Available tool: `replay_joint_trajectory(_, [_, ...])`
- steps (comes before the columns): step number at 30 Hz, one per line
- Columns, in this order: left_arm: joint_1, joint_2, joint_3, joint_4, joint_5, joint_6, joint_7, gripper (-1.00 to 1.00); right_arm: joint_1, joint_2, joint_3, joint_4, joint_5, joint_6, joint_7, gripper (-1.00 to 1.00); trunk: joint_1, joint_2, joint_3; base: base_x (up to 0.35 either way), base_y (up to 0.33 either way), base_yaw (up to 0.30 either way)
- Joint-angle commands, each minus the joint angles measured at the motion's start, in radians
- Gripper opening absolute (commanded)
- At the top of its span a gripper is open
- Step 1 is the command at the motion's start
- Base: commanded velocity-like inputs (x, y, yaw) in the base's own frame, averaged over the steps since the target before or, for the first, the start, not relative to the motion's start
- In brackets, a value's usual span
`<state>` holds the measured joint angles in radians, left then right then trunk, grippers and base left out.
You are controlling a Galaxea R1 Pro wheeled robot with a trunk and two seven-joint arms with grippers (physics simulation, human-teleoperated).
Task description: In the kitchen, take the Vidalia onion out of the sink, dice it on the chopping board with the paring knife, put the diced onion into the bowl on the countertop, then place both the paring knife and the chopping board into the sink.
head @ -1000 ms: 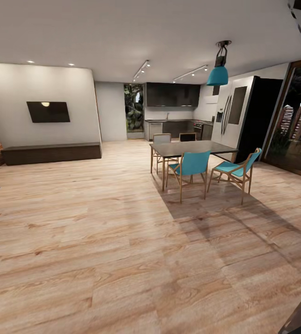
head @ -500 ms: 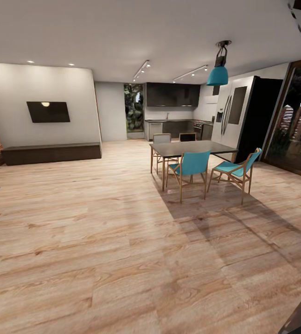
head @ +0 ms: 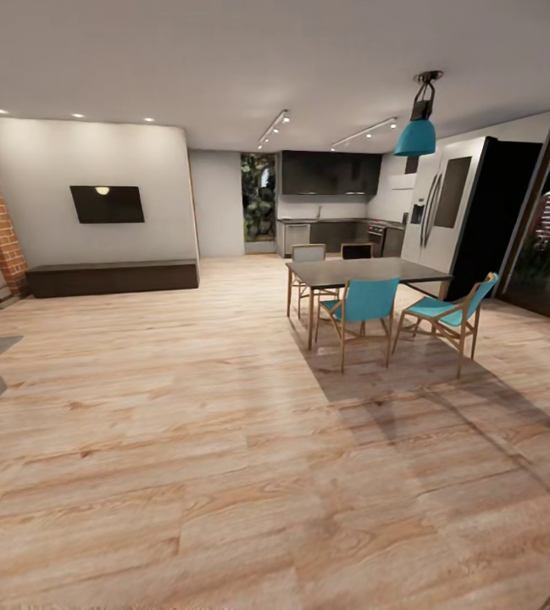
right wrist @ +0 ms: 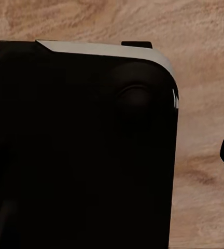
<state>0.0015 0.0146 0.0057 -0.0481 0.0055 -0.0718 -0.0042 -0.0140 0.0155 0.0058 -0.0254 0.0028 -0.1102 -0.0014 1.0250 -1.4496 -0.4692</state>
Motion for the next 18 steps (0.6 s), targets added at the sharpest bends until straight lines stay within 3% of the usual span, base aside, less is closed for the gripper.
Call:
replay_joint_trajectory(1, [0.0, 0.0, 0.0, -0.001, 0.001, -0.004, 0.0, 1.0, -0.001, 0.0, 0.0, 0.001, 0.0, -0.003, 0.0, 1.0, 0.0, 0.0, -0.001, 0.0, 0.0, 0.24])
replay_joint_trajectory(18, [0.0, 0.003, 0.001, -0.005, 0.001, -0.006, 0.003, 1.0, -0.001, 0.0, 0.0, 0.001, 0.0, -0.003, 0.0, 1.0, 0.0, 0.0, -0.001, 0.0, 0.0, 0.244])
